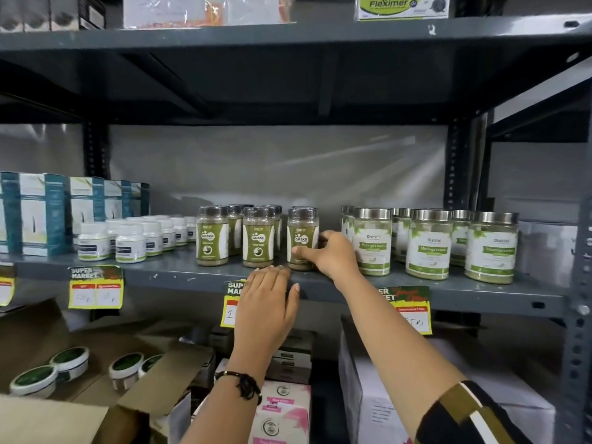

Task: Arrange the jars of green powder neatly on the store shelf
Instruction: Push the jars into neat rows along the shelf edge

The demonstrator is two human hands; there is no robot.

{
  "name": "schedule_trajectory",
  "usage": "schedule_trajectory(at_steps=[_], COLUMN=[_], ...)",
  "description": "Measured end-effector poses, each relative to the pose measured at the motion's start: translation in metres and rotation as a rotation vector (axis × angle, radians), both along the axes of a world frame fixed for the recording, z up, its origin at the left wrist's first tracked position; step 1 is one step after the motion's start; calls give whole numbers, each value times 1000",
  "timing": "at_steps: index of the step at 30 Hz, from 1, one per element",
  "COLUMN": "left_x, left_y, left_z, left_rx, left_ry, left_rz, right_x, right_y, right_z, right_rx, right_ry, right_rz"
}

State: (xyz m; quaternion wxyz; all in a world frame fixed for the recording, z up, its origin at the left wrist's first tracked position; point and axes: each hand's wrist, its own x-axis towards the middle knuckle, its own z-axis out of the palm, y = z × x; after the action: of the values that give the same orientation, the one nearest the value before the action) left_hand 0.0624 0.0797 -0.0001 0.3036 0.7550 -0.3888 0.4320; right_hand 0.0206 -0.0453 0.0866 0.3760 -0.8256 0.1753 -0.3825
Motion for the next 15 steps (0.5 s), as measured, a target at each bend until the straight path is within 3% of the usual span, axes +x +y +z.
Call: schedule_trajectory(at_steps=[15], left_x=[0], left_y=[1], left_z=[1], left_rx=[-5], left_ry=[-12], left_rz=[-1], right_x=[0], right_y=[0], right_z=[-1], right_rx=[-28], right_ry=[17], right_rz=[4])
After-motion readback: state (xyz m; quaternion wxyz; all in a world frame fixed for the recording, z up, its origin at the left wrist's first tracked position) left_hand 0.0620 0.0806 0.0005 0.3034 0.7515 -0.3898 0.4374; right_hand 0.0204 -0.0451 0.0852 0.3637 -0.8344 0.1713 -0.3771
